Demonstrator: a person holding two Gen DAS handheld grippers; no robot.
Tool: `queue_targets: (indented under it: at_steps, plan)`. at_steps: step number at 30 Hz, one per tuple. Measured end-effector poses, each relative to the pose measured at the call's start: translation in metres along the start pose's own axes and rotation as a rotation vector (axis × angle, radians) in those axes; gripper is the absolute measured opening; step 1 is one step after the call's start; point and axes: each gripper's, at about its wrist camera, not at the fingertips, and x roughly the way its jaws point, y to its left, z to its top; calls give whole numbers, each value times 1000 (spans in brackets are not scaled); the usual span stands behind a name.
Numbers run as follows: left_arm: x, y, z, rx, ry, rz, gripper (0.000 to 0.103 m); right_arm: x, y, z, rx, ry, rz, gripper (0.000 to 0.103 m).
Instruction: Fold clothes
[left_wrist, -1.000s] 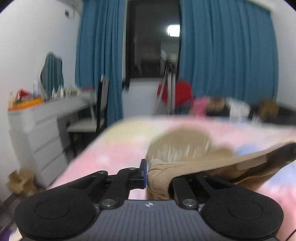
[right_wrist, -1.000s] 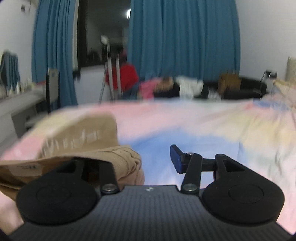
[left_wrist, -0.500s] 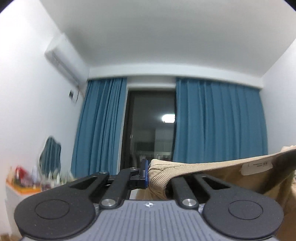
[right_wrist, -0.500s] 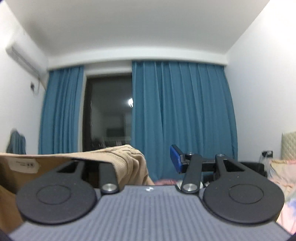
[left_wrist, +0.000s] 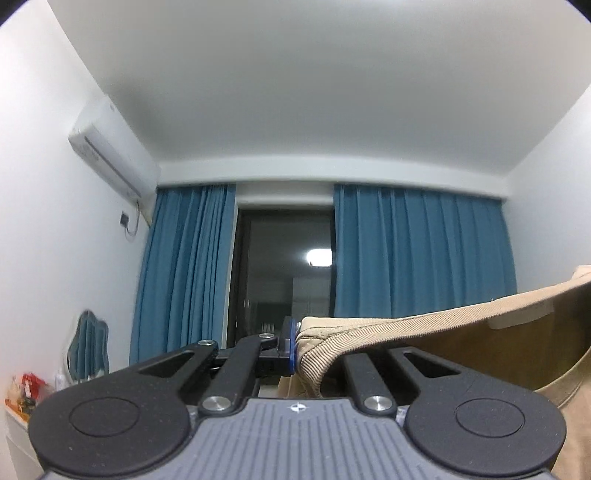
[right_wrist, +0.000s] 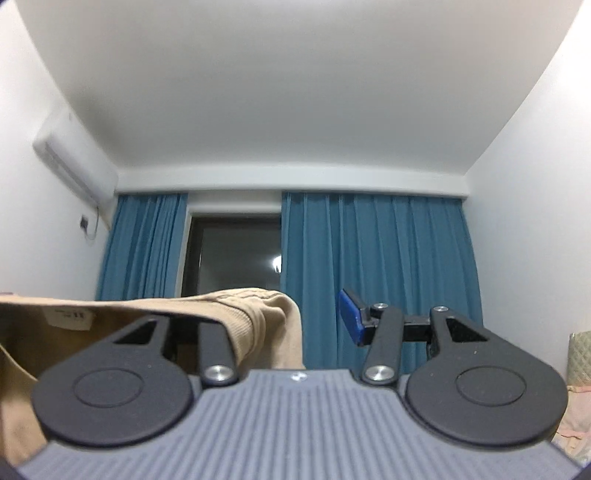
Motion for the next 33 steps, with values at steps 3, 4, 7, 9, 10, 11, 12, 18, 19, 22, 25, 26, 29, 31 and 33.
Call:
queue_targets:
  at_steps: [3, 4, 7, 9, 10, 11, 12, 18, 19, 22, 25, 26, 29, 31, 33]
  plan:
    - [50, 4, -46, -10, 83, -1, 5, 37, 0, -46, 13, 107, -1, 50]
    - [68, 6, -64, -9, 112, 0, 5, 52, 0, -66, 14, 143, -6, 50]
    - [132, 6, -131, 21, 204, 19, 6, 98, 5, -135, -11, 232, -33, 50]
    - [181, 7, -182, 29, 273, 29, 7, 131, 11, -187, -36, 284, -51, 50]
    - [206, 9, -209, 29, 305, 35, 8, 148, 13, -214, -49, 309, -58, 50]
    - [231, 8, -237, 26, 336, 43, 9, 165, 16, -242, -61, 331, -65, 50]
    - [254, 7, -265, 24, 362, 50, 9, 182, 18, -272, -74, 354, -72, 50]
    - [382, 0, -441, 13, 515, 88, 9, 267, 27, -442, -95, 494, -111, 50]
    - [398, -1, -472, 11, 553, 94, 9, 278, 28, -469, -88, 532, -111, 50]
    - [434, 5, -558, 9, 663, 111, 9, 311, 29, -550, -68, 645, -112, 50]
    - [461, 13, -625, 15, 764, 95, 9, 323, 33, -609, -47, 743, -100, 50]
    - [466, 15, -644, 27, 793, 91, 9, 325, 34, -625, -42, 770, -95, 50]
    - [471, 17, -689, 83, 856, 67, 9, 327, 35, -659, -14, 837, -88, 50]
    - [470, 14, -706, 130, 865, 56, 8, 325, 34, -666, 0, 863, -83, 50]
    - [469, 11, -710, 166, 866, 54, 8, 323, 36, -663, -5, 878, -72, 52]
